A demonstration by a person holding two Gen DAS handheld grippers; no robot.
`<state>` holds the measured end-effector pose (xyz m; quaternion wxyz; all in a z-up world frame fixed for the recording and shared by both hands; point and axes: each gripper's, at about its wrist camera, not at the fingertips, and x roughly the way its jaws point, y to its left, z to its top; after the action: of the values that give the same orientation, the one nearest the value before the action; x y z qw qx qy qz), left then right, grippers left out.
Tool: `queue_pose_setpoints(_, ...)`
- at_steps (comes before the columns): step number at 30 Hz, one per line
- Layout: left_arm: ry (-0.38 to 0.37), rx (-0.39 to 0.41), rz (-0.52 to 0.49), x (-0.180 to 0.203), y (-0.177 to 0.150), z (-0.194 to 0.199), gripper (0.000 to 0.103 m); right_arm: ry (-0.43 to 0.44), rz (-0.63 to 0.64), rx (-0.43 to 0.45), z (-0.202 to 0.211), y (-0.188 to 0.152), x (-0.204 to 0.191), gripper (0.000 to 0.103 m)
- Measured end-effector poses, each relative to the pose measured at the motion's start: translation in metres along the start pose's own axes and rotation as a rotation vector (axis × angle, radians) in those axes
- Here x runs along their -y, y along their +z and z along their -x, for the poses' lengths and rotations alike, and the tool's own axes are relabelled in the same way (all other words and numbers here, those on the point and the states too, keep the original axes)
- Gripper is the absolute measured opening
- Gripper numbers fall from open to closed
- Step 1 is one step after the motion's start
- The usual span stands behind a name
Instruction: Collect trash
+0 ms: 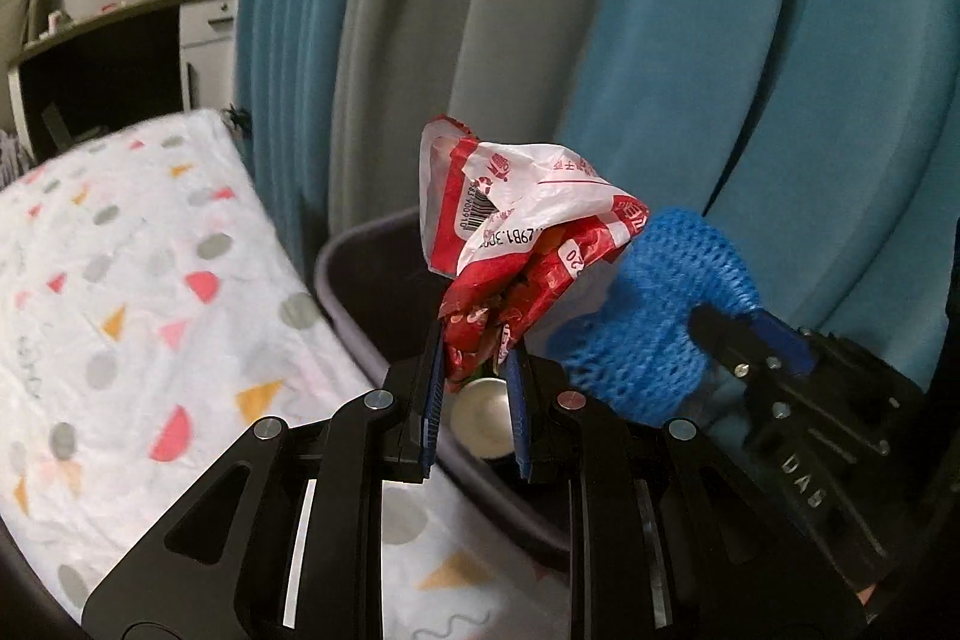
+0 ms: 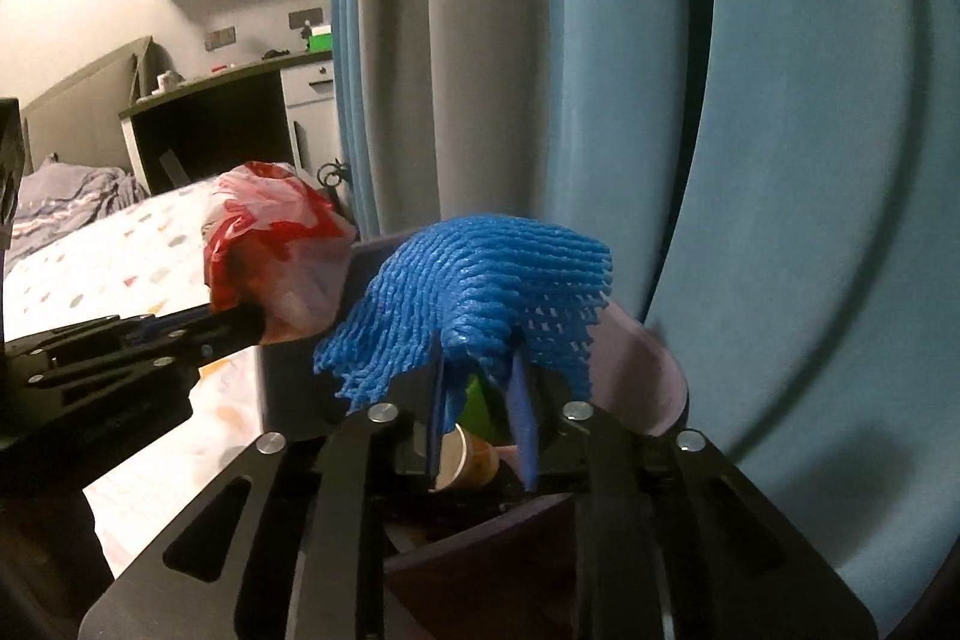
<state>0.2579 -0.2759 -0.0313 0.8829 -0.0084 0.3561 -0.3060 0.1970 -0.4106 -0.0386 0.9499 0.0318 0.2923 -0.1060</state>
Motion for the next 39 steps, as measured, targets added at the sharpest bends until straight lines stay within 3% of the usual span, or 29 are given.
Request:
queue_pose_setpoints(7,-0.030,-0.017,0.004,-0.001,-0.005,-0.014,0.028,-0.005,-0.029,-0.029,-0.015,-0.007,0.011,0.041)
queue_pose_setpoints(15,-0.032,-0.008,0.001,-0.004,-0.013,-0.010,0.070,-0.037,-0.048,-0.038,-0.016,-0.016,0.020,0.056)
queue_pose_setpoints(16,-0.022,-0.002,0.009,-0.006,-0.013,-0.007,0.073,-0.045,-0.051,-0.034,-0.013,-0.017,0.021,0.062)
queue_pose_setpoints(20,0.072,0.057,0.022,-0.015,-0.020,0.014,0.088,-0.072,-0.042,0.015,0.001,-0.018,0.018,0.082)
queue_pose_setpoints(25,0.238,0.096,-0.003,-0.023,-0.039,0.049,0.096,-0.092,-0.013,0.058,0.014,-0.016,0.002,0.092)
queue_pose_setpoints(26,0.269,0.108,-0.008,-0.026,-0.044,0.058,0.097,-0.095,-0.005,0.061,0.016,-0.017,-0.004,0.097)
queue_pose_setpoints(32,0.398,0.170,0.051,-0.056,-0.063,0.111,0.097,-0.069,-0.016,0.080,0.030,-0.023,-0.028,0.097)
queue_pose_setpoints(39,0.486,0.219,0.090,-0.075,-0.092,0.172,0.097,-0.064,-0.016,0.115,0.066,-0.032,-0.061,0.097)
